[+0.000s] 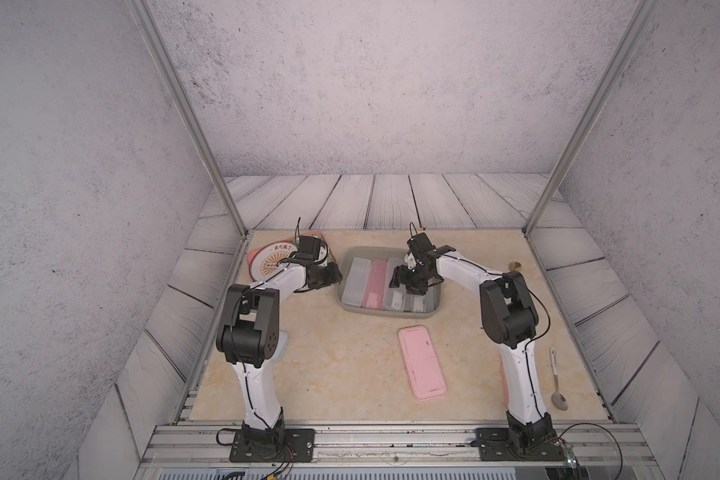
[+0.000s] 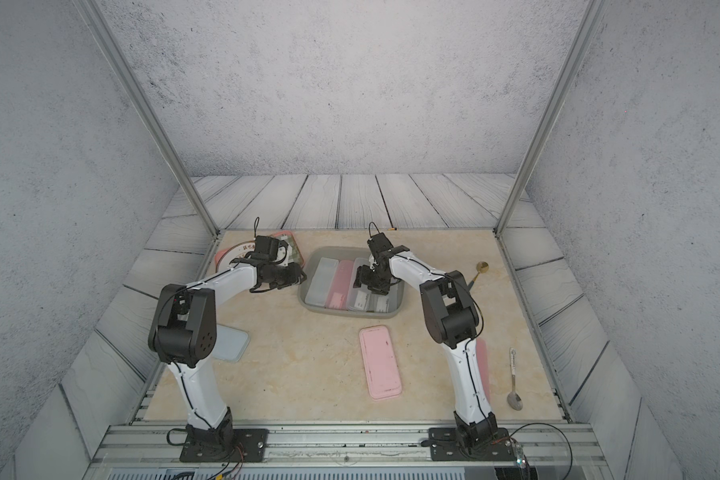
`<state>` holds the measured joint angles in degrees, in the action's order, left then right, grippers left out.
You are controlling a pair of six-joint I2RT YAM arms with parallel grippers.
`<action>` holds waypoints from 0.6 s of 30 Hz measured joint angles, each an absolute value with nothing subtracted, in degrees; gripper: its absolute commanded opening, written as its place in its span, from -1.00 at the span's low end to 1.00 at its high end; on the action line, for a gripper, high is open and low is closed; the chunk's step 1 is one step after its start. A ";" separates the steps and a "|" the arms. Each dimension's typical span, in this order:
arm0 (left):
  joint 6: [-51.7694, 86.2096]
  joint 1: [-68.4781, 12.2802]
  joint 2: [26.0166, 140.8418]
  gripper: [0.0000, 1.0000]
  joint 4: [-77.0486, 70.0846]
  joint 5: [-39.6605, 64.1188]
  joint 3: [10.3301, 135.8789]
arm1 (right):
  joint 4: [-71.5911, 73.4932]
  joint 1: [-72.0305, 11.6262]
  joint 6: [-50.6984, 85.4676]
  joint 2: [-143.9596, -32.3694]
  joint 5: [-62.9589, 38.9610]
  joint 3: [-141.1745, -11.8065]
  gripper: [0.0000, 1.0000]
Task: Put the pencil case into the storage box
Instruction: Adjust the pencil case in the storage box.
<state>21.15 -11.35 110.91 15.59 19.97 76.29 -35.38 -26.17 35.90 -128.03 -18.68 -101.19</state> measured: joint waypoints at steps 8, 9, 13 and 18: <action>21.91 -11.35 110.91 -0.25 15.38 19.99 76.12 | -41.76 -29.04 33.08 -125.34 -10.52 -103.35 0.32; 21.98 -11.35 110.91 -0.26 15.33 19.99 76.07 | -42.28 -29.47 32.73 -124.46 -9.85 -103.35 0.28; 22.35 -11.35 110.91 -0.26 15.16 20.03 75.99 | -42.48 -31.00 32.51 -122.21 -9.78 -105.06 0.12; 22.79 -11.35 110.91 -0.28 15.16 20.21 75.92 | -42.98 -32.42 32.77 -123.39 -10.85 -111.94 0.04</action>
